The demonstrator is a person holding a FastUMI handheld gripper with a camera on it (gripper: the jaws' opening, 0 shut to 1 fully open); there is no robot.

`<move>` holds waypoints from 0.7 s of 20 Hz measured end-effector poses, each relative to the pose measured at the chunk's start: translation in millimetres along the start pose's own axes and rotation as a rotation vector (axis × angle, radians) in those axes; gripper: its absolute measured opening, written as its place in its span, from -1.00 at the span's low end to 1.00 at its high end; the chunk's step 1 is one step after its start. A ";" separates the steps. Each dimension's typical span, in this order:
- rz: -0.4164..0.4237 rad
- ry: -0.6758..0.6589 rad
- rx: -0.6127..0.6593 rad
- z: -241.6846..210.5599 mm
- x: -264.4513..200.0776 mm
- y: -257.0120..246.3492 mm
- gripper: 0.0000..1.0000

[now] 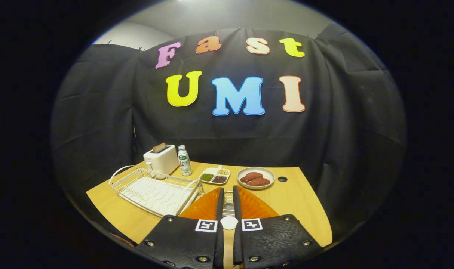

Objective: Take the plate from the dish rack, then take the spoon from the basket and place it into the plate.

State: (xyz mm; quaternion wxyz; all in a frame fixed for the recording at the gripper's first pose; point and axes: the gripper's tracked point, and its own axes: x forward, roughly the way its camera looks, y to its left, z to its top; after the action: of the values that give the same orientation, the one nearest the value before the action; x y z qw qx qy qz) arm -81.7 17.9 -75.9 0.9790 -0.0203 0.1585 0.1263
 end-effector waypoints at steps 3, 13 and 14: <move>0.033 0.048 0.012 -18.9 -0.8 19.4 -0.81; 0.224 0.253 -0.062 -85.9 22.4 97.8 -0.81; 0.236 0.267 -0.075 -90.1 25.0 104.9 -0.81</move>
State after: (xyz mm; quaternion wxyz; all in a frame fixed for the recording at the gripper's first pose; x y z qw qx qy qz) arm -112.9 118.3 -169.2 0.9262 -0.0547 0.2835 0.2426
